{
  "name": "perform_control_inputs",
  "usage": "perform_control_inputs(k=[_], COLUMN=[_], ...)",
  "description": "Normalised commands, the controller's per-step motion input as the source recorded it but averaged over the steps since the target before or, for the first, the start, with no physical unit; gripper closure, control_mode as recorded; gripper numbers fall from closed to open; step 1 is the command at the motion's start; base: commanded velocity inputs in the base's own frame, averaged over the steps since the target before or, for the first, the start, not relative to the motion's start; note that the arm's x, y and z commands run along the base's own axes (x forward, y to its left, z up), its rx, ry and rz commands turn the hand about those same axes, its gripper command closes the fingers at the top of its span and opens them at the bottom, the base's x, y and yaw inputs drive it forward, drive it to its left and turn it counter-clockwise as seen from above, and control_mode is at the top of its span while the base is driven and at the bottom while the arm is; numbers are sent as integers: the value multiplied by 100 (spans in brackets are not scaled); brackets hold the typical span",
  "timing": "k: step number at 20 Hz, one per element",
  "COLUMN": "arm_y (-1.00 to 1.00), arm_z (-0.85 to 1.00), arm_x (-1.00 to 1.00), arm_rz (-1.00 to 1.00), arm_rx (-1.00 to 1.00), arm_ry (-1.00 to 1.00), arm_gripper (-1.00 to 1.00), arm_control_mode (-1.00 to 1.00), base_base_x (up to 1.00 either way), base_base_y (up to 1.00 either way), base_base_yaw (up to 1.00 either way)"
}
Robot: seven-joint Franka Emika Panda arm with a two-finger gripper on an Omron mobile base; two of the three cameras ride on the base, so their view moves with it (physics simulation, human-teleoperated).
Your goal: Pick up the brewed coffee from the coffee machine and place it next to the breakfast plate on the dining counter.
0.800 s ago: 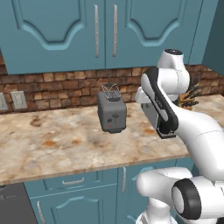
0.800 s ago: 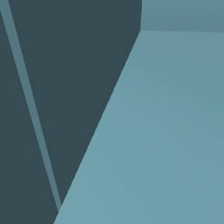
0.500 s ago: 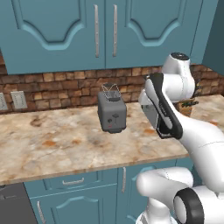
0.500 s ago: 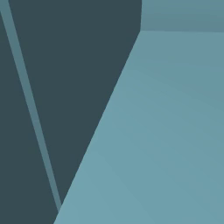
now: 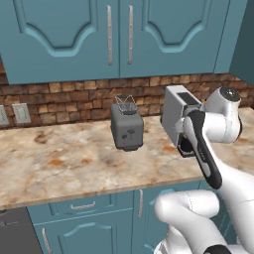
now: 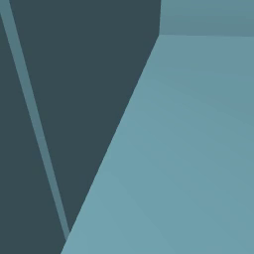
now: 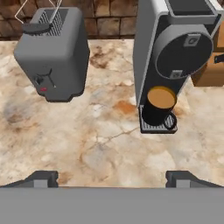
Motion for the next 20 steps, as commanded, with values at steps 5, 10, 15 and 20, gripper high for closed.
perform_control_inputs(k=[5, 10, 15, 20], arm_y=[-61, -38, -21, -38], arm_z=[-42, -27, -35, -17], arm_x=[-4, 2, 19, 23], arm_rz=[-8, -2, 0, 0], arm_rx=[-1, 0, 0, 2], arm_ry=[-7, -4, 0, 0], arm_gripper=[-100, -100, -100, -100], arm_control_mode=[-100, -100, -100, -100], base_base_x=[0, 0, 0, 0], base_base_y=[0, 0, 0, 0], base_base_yaw=[0, 0, 0, 0])
